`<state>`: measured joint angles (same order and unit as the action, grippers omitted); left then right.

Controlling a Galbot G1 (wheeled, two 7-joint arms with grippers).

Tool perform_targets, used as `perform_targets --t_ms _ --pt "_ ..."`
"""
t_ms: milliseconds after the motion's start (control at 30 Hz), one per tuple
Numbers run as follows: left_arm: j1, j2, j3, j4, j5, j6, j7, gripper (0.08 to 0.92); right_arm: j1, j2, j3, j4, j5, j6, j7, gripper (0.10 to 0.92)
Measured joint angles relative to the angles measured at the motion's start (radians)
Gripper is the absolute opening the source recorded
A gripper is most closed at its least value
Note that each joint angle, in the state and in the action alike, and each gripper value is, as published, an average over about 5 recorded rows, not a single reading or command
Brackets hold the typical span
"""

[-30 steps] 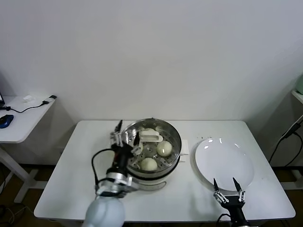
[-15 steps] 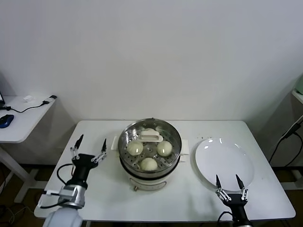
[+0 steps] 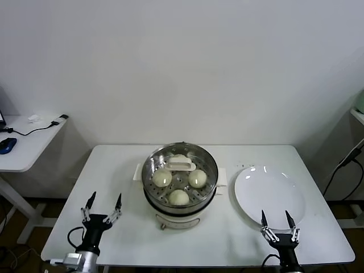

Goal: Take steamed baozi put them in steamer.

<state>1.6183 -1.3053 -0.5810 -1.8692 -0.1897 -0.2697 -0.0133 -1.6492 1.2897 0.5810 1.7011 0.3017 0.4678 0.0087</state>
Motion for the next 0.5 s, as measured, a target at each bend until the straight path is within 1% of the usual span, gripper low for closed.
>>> perform_targets --t_ms 267,500 --pt "0.026 -0.007 0.014 0.033 -0.003 -0.055 0.003 0.823 -0.002 0.003 0.0 0.002 0.0 0.004 0.0 0.823" --pt "0.039 -0.009 0.018 0.045 -0.004 -0.078 0.004 0.823 -0.006 0.004 0.001 0.005 0.0 0.005 0.0 0.823"
